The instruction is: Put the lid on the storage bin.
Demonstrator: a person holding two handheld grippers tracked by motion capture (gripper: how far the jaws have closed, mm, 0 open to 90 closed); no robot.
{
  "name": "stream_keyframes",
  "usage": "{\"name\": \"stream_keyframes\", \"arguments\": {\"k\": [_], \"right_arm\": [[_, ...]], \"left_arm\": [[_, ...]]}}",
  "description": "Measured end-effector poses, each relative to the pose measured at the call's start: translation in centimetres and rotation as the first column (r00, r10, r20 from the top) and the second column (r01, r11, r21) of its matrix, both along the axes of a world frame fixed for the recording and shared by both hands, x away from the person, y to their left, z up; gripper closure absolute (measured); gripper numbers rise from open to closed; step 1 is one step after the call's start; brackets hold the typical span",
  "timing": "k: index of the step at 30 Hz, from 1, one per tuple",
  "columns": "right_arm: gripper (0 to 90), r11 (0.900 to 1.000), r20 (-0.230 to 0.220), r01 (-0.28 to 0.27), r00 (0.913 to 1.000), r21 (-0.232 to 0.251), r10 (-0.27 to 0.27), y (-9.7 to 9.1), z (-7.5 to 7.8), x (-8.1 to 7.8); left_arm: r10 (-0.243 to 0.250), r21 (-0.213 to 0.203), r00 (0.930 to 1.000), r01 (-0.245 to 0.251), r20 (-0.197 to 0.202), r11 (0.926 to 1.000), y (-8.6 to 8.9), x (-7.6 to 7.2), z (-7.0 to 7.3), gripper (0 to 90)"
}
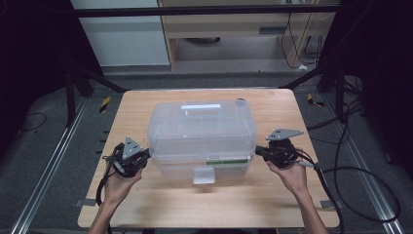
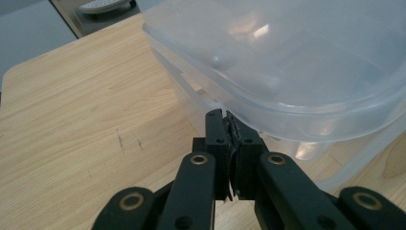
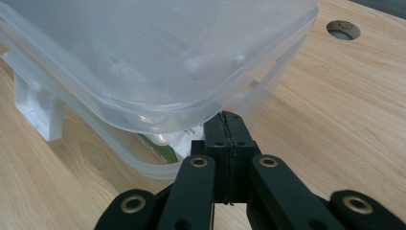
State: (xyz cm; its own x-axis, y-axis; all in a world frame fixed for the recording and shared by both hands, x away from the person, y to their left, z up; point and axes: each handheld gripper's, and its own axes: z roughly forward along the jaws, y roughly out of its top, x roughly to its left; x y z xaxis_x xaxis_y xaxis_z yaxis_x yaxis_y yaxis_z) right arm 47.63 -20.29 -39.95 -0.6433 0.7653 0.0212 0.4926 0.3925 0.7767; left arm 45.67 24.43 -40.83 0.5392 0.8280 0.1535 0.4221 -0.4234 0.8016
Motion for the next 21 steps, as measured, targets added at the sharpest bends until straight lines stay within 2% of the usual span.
{"name": "stream_keyframes", "arguments": {"k": [11,13,16,18,21], "right_arm": [[90.0,0.9994,-0.037,0.006,0.9993,-0.033,-0.007,-0.1,-1.0,0.3],[90.0,0.9986,-0.042,0.012,0.9990,-0.052,-0.014,-0.1,-1.3,0.4],[90.0,0.9988,-0.048,0.021,0.9986,-0.045,-0.023,-0.3,-1.5,0.6],[90.0,0.9978,-0.041,0.040,0.9983,-0.053,-0.042,-0.7,-1.5,0.7],[89.7,0.9972,-0.031,0.066,0.9973,-0.036,-0.067,-1.5,-1.7,0.8]], "left_arm": [[0.014,0.021,0.9991,-0.014,-0.039,0.9997,0.3,0.3,-0.9,87.8],[0.024,0.020,0.9983,-0.023,-0.053,0.9995,0.5,0.5,-1.3,87.5],[0.050,0.028,0.9967,-0.048,-0.063,0.9984,1.0,0.8,-1.6,87.3],[0.069,0.016,0.9949,-0.068,-0.073,0.9975,1.6,1.0,-1.8,87.2],[0.093,0.003,0.9931,-0.093,-0.072,0.9957,2.5,1.2,-1.9,86.6]]}}
